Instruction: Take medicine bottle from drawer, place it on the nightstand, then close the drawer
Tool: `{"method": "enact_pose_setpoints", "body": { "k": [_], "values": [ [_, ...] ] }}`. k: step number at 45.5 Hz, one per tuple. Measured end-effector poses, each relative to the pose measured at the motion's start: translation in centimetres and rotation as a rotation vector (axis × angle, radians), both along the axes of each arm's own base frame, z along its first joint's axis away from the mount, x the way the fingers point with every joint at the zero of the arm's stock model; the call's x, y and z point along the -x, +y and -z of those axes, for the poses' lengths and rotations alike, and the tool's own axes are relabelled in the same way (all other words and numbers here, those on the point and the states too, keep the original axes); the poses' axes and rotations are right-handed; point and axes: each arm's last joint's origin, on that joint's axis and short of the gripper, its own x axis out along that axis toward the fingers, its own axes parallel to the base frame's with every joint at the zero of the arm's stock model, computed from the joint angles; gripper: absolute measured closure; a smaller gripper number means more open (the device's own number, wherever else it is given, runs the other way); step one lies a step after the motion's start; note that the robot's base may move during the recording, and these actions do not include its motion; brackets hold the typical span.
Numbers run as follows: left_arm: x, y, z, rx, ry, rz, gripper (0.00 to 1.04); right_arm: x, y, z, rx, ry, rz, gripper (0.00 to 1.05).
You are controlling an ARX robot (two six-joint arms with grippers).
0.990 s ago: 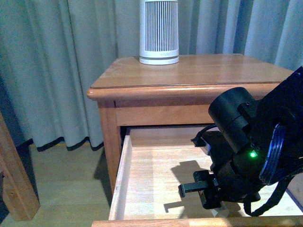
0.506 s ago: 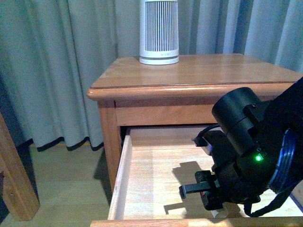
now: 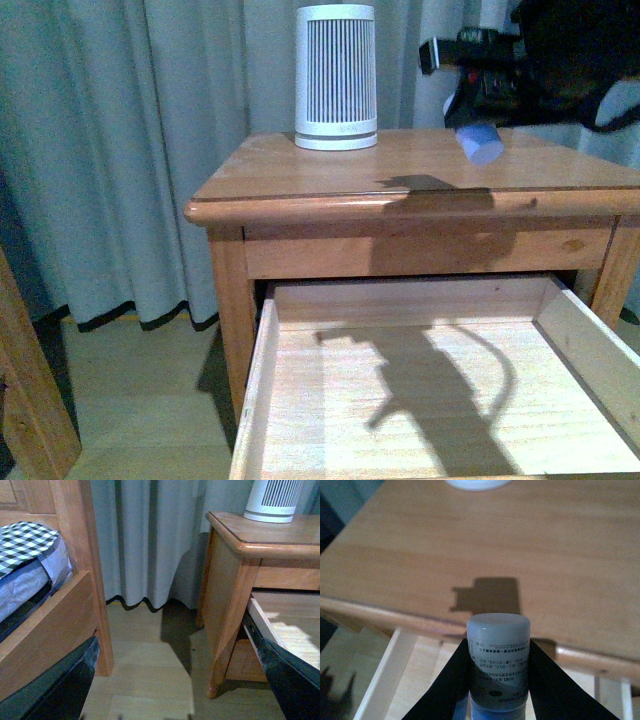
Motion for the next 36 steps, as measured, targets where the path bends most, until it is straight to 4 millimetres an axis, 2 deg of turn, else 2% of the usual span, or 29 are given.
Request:
{"method": "enact_pose_setpoints", "body": {
  "k": [4, 9, 17, 28, 32, 36],
  "values": [
    [0.0, 0.0, 0.0, 0.000, 0.000, 0.000, 0.07, -1.6, -0.3, -1.5, 0.017, -0.017, 0.020, 0.76],
    [0.0, 0.0, 0.0, 0.000, 0.000, 0.000, 0.07, -4.2, -0.4, -2.2, 0.036, -0.003, 0.044, 0.76],
    [0.0, 0.0, 0.0, 0.000, 0.000, 0.000, 0.07, -8.5, -0.2, -0.9, 0.087, 0.050, 0.085, 0.76],
    [0.0, 0.0, 0.0, 0.000, 0.000, 0.000, 0.07, -12.4, 0.5, 1.0, 0.122, 0.147, 0.121, 0.76],
    [0.0, 0.0, 0.0, 0.000, 0.000, 0.000, 0.07, -13.3, 1.1, 0.0, 0.122, 0.103, 0.131, 0.59],
    [0.0, 0.0, 0.0, 0.000, 0.000, 0.000, 0.07, -12.9, 1.6, -2.0, 0.091, 0.025, 0.108, 0.39]
  ]
}}
